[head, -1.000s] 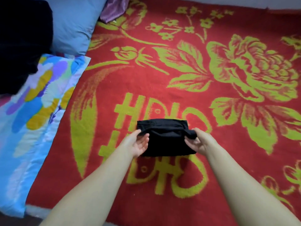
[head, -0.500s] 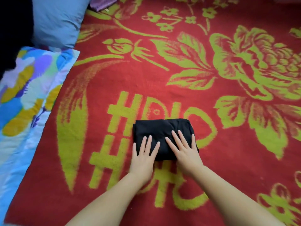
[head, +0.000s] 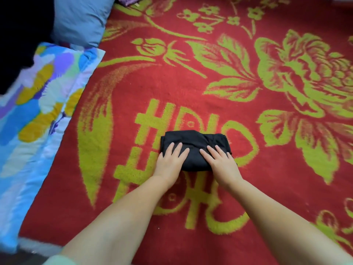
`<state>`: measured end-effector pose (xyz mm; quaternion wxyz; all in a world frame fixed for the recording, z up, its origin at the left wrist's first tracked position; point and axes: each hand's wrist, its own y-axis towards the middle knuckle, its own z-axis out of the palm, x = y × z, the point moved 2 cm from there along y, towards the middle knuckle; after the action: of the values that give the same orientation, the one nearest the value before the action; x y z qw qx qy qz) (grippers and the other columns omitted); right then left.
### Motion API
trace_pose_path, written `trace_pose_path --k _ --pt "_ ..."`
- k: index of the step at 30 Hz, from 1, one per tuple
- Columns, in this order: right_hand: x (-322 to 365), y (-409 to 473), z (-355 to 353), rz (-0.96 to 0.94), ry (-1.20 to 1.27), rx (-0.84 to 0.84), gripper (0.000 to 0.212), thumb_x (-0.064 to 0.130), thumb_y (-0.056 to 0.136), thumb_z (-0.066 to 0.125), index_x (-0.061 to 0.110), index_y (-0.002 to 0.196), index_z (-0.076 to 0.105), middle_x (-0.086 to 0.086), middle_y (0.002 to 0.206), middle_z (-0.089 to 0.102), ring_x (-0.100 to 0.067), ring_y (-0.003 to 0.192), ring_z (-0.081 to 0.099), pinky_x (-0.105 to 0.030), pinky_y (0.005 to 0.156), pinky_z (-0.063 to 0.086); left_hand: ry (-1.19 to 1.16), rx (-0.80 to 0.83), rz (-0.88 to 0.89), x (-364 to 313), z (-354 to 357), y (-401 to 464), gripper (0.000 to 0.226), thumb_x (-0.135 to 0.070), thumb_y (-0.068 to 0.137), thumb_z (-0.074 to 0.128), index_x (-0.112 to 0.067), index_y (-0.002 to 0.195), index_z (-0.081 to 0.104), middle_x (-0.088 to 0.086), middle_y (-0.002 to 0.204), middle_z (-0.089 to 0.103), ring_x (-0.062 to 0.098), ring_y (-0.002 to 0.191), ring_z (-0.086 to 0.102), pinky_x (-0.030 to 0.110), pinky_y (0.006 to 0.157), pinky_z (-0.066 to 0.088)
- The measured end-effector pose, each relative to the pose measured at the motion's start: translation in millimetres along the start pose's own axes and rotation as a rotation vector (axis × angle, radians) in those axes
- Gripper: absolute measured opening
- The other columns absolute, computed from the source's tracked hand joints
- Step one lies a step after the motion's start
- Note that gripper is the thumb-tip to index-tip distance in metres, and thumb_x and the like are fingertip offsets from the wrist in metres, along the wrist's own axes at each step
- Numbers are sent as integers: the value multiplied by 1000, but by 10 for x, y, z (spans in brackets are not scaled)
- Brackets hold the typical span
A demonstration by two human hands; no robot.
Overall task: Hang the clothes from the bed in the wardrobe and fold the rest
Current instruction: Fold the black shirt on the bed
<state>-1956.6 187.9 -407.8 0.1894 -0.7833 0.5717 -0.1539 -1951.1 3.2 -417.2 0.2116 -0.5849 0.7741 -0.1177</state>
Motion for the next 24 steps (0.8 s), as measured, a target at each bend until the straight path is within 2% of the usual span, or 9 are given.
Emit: trace_pose_path --k 6,10,17,24 --pt "510 -457 -766 -115 7 2 74 0 94 43 30 153 9 0 159 15 -23 147 12 -42 114 26 32 -22 -42 237 -648 -765 78 2 91 47 -26 152 8 4 160 7 25 146 7 38 104 36" --pt "968 -742 -992 -226 -31 3 71 1 95 41 29 153 11 -2 159 17 -24 146 14 -43 113 27 42 -30 -113 413 -775 -1406 74 4 91 41 -25 152 9 4 160 8 25 146 10 38 100 39" --pt "1990 -1404 -1115 -568 -205 49 72 5 94 44 31 152 10 1 158 17 -23 146 14 -44 113 26 -109 -84 -466 495 -535 -3020 76 3 91 42 -27 152 8 2 160 8 24 146 9 39 103 40" --pt "3361 -2190 -1009 -945 -420 48 72 4 94 42 30 153 9 1 158 16 -22 146 13 -43 114 25 -304 -121 -848 550 -97 -4727 77 6 90 41 -27 152 10 1 160 8 24 146 8 40 100 39"
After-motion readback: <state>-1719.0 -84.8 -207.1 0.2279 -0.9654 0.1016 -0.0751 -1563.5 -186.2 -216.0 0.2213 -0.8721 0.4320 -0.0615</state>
